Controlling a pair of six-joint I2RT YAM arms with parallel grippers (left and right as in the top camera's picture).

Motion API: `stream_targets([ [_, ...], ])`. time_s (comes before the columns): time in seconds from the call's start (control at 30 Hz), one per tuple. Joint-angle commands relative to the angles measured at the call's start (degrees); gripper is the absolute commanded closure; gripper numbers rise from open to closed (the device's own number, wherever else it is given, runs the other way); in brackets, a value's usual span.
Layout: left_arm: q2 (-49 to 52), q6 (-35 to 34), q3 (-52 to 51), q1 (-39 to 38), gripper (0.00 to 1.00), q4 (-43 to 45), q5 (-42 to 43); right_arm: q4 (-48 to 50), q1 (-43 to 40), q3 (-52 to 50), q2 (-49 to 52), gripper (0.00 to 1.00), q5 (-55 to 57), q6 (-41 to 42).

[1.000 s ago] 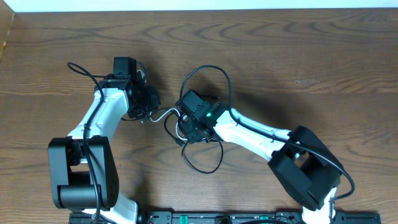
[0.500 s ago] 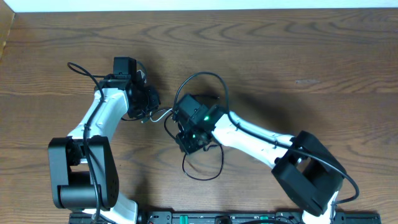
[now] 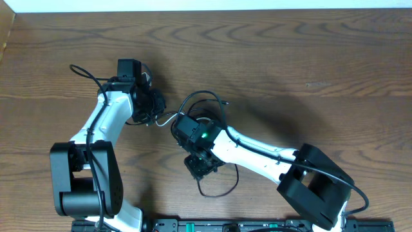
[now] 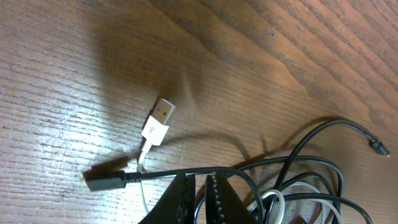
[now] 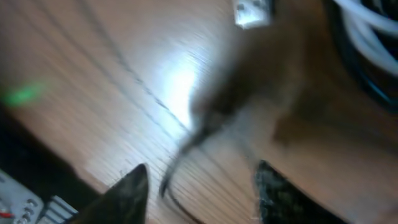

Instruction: Untangle cables

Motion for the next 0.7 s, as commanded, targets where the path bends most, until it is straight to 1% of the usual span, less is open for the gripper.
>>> stream_targets([
  [0.0,-0.15,1.18,-0.35,0.07,0.87,-0.17,0.66,-2.01,0.00,0.37,-1.29,0.39,6.21,-1.36],
  [0.07,-0.15,1.18,-0.35,0.07,0.87,-0.17,0.68,-3.61,0.00,0.35,-1.29,0.35,9.49,-2.58],
  [0.27,-0.15,1.18,-0.35,0.07,0.87,-0.17,0.66,-8.20,0.00,0.31,-1.27,0.31,19.32,-2.60],
  [0.4,-0.15,1.18,-0.35,0.07,0.87,-0.15,0.66,-9.11,-0.24,-0.20,-1.29,0.28,20.44,-2.58],
  [0.5,-0.15,1.18,-0.35,0.09,0.87,-0.17,0.68,-9.73,-0.90,-0.85,-1.27,0.28,20.70,-2.51],
  [0.67,-0.15,1.18,-0.35,0.07,0.87,-0.17,0.66,-10.60,-2.21,-3.69,-1.27,0.26,23.04,0.04],
])
